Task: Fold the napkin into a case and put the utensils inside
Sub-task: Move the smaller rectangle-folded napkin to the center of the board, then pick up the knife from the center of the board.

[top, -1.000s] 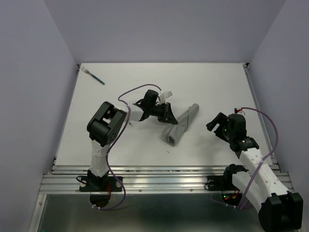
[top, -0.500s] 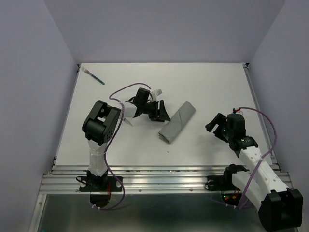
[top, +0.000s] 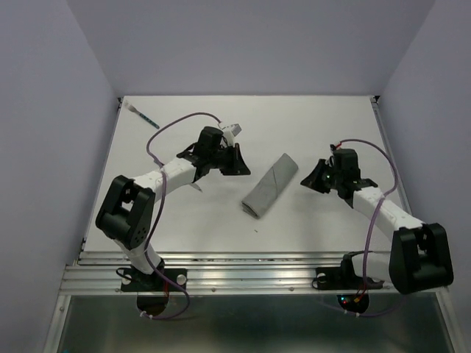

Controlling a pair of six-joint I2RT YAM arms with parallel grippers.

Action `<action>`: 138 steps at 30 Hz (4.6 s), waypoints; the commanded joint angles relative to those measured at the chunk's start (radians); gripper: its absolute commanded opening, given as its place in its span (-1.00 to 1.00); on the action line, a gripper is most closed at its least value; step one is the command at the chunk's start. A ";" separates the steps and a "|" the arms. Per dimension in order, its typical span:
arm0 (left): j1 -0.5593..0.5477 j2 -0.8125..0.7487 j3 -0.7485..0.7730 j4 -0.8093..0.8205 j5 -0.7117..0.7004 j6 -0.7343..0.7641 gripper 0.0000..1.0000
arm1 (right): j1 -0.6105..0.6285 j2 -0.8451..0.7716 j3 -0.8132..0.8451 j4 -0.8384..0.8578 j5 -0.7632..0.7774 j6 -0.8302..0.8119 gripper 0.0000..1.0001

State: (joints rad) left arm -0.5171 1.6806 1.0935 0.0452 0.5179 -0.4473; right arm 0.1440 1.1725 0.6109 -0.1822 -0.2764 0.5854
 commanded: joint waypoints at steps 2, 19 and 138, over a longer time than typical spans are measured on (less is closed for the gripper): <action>-0.064 -0.053 -0.089 0.036 0.066 -0.022 -1.00 | 0.057 0.153 0.157 0.165 -0.110 -0.009 -0.98; -0.093 0.139 -0.141 0.068 -0.048 -0.016 -1.00 | 0.057 0.740 0.490 0.280 -0.112 0.044 -0.99; 0.183 0.153 0.154 -0.389 -0.583 0.145 -1.00 | 0.028 0.000 0.170 -0.192 -0.035 -0.073 0.43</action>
State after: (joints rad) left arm -0.2127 1.8969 1.2644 -0.4061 -0.2050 -0.4885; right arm 0.1757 1.2034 0.7822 -0.3664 -0.3363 0.5266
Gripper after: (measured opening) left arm 0.077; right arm 0.716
